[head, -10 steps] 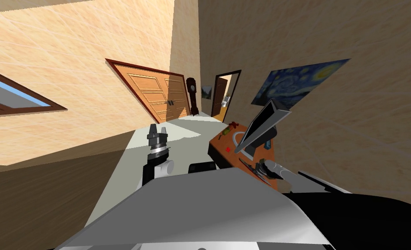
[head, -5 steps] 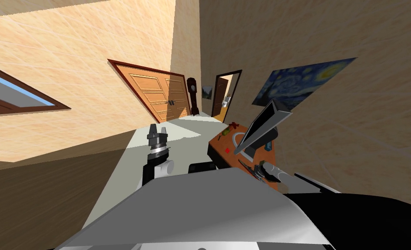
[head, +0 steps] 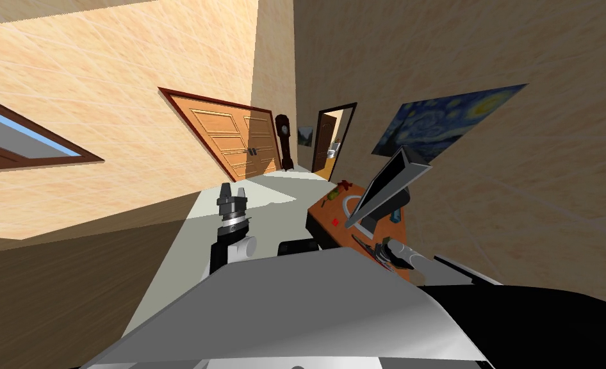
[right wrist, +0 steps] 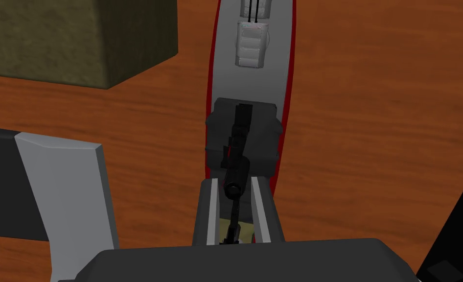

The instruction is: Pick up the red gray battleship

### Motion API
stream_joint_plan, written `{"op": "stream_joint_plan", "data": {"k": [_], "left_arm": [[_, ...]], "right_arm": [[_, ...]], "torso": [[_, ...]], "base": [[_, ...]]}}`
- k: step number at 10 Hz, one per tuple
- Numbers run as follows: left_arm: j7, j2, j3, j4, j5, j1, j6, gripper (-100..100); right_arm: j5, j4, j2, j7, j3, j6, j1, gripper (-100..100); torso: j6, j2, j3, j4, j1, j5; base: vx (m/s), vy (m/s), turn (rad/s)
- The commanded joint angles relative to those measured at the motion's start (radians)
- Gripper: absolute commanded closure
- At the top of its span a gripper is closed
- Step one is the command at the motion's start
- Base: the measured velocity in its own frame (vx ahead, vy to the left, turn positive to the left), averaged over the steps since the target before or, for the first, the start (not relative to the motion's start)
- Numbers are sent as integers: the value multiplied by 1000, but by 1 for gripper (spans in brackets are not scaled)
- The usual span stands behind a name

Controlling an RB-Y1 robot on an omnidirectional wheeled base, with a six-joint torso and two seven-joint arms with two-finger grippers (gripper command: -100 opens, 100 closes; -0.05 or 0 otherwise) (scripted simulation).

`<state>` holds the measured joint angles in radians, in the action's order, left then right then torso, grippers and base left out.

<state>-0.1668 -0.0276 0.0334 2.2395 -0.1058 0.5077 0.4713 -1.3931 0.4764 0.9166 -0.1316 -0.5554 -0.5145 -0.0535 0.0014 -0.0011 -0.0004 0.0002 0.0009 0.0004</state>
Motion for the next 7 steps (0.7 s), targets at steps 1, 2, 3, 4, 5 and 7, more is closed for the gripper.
{"op": "stream_joint_plan", "data": {"k": [1, 2, 3, 4, 5, 7], "left_arm": [[0, 0, 0, 0, 0, 0, 0, 0], [0, 0, 0, 0, 0, 0, 0, 0], [0, 0, 0, 0, 0, 0, 0, 0], [0, 0, 0, 0, 0, 0, 0, 0], [0, 0, 0, 0, 0, 0, 0, 0], [0, 0, 0, 0, 0, 0, 0, 0]], "right_arm": [[0, 0, 0, 0, 0, 0, 0, 0], [-8, 10, 28, 7, 3, -28, 11, 100], [-11, 16, 41, 11, 5, -40, 14, 100], [-11, 16, 41, 11, 5, -40, 14, 100], [-14, 21, 54, 14, 7, -53, 17, 100], [-7, -1, 43, -5, 12, -54, 25, 0]], "torso": [[0, 0, 0, 0, 0, 0], [0, 0, 0, 0, 0, 0], [0, 1, 1, 0, 3, 1], [0, 2, 1, 0, 5, 1], [0, 1, 1, 0, 4, 1], [0, 0, 0, 0, 2, 1]], "base": [[0, 0, 0], [-23, 55, -46], [-30, 80, -67], [-13, 56, -18], [-7, 40, -9], [-2, 8, -1]]}}
